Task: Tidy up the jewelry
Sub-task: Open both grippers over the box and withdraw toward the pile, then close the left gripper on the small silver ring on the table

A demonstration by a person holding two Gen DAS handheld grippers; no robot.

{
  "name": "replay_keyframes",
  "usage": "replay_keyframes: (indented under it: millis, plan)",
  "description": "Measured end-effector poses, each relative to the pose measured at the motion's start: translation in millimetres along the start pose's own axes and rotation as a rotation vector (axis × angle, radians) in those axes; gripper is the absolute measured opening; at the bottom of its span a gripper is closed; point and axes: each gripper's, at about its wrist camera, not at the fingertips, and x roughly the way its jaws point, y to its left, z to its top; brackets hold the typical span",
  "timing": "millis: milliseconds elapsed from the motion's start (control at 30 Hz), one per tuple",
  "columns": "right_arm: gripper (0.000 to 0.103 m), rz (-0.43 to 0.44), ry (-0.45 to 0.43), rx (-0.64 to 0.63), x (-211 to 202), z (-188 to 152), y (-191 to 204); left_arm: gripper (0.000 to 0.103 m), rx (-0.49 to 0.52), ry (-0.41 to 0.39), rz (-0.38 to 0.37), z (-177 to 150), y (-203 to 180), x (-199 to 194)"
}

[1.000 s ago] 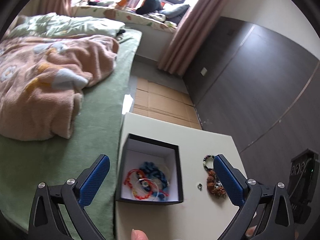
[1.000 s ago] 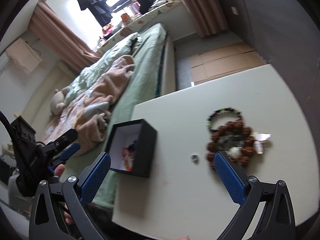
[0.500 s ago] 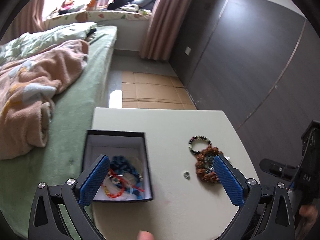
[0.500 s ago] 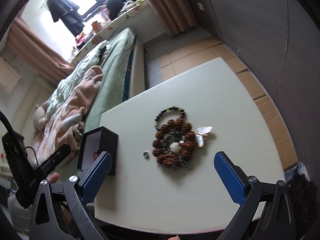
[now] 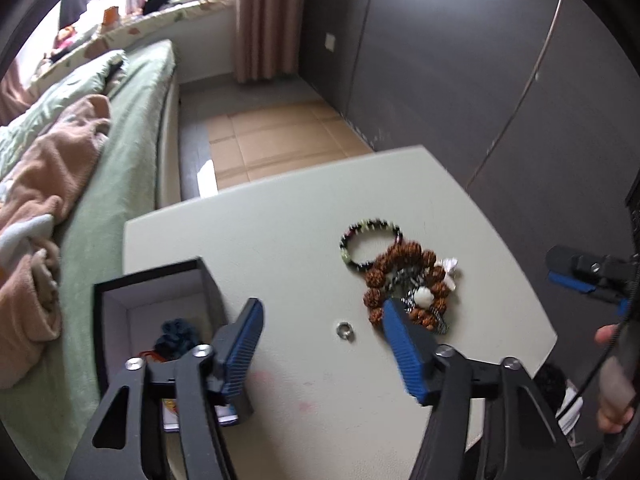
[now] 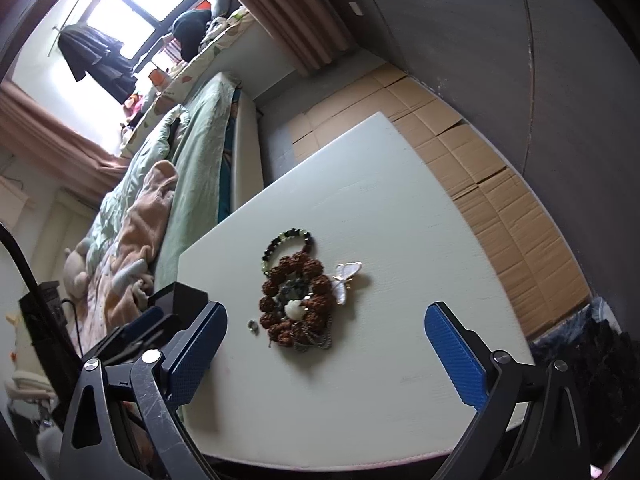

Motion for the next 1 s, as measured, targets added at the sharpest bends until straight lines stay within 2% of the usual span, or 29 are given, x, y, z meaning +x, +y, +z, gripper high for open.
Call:
replay_keyframes:
  millis: [100,200,267,433,600,700,933,1000]
  plan:
    - [0.092,-0.009,0.009,-0.007,0.1,0.6,-4.3,0.053,0.051,0.025,0.004,-4.5,-8.8,15.0]
    - [0.091,-0.03,0.016,-0.022,0.1,1.3,-10.8,0.049,0.095,0.049,0.017,-11.6,-14.9,29.3]
    - [0.091,-0.048,0.02,-0.033,0.0,1.1,-14.5,0.042,0.124,0.072,0.024,-15.3,-18.5,39.6]
    - [0.091,-0.084,0.038,-0.063,1.5,-0.1,-23.1,0.041,0.181,0.102,0.058,-24.2,-23.6,54.7]
    - [0.091,-0.105,0.041,-0.066,-0.7,0.0,-31.6,0.039,0.207,0.111,0.072,-26.1,-27.4,63.7]
    - [0.091,-0.113,0.041,-0.071,-1.7,0.0,-34.3,0.028,0.212,0.119,0.069,-25.9,-30.4,69.6]
    - [0.091,-0.178,0.074,-0.132,7.4,-4.5,-32.3,0.023,0.191,0.093,0.035,-24.5,-29.6,71.4]
    - [0.091,-0.202,0.096,-0.157,13.9,-6.4,-30.8,0.017,0.194,0.083,0.032,-24.5,-30.1,71.5]
